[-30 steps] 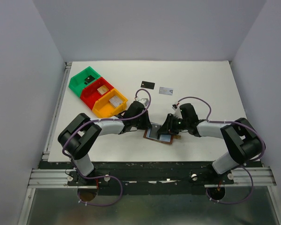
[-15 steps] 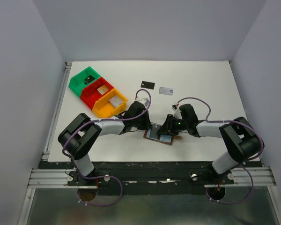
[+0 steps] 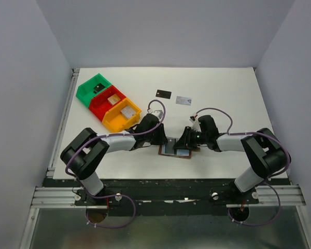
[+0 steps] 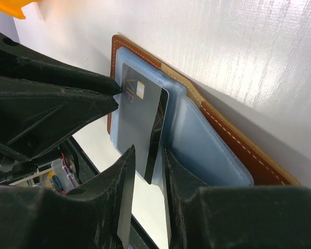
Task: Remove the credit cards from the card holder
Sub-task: Remove the credit card from the card holder.
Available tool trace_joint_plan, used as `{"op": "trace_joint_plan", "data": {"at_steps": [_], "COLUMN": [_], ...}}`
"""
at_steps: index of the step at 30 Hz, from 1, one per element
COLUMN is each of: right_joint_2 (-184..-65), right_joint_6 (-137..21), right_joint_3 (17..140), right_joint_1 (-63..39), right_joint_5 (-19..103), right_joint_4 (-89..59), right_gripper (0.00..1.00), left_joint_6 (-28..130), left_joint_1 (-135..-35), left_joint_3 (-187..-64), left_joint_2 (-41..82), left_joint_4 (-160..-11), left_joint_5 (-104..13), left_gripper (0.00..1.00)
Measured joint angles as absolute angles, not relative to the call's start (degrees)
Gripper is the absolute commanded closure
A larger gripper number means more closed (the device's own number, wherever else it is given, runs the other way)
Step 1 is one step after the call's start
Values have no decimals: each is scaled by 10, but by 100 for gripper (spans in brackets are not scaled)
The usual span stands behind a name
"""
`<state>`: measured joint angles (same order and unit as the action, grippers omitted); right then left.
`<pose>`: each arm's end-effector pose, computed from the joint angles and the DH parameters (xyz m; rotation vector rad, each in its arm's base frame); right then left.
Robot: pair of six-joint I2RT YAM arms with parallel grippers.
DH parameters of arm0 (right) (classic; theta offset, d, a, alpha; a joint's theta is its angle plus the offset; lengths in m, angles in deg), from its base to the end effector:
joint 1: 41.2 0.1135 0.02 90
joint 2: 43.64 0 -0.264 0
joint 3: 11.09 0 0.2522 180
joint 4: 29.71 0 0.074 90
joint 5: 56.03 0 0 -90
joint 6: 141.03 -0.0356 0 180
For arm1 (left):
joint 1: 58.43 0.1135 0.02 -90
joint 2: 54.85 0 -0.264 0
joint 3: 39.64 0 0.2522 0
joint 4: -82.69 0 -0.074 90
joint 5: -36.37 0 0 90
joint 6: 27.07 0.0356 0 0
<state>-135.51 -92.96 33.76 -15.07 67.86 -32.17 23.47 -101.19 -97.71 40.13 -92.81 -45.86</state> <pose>0.2376 0.1386 0.1202 0.0280 2.5472 1.2302 0.2365 -0.2252 0.1528 0.1458 2.4491 -0.8533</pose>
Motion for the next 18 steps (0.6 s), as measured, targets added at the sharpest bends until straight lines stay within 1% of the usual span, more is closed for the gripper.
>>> {"op": "trace_joint_plan", "data": {"at_steps": [3,14,18], "right_joint_2": [-1357,-1360,-1364], "right_joint_6": [-930,-930,-930], "right_joint_3": [338,334,334], "right_joint_1": [-151,-151,-151], "right_joint_5": [680,695,697], "right_joint_4": [-326,-353,-356], "right_gripper": [65,65,64], "left_joint_6": [234,230,229], "left_joint_1": [-1012,-1012,-1013], "left_joint_3": [-973,-960,-954], "left_joint_2": [396,377,366], "left_joint_4": [-925,-917,-913], "left_joint_5": [-463,-473,-478], "left_gripper": [64,51,49]}}
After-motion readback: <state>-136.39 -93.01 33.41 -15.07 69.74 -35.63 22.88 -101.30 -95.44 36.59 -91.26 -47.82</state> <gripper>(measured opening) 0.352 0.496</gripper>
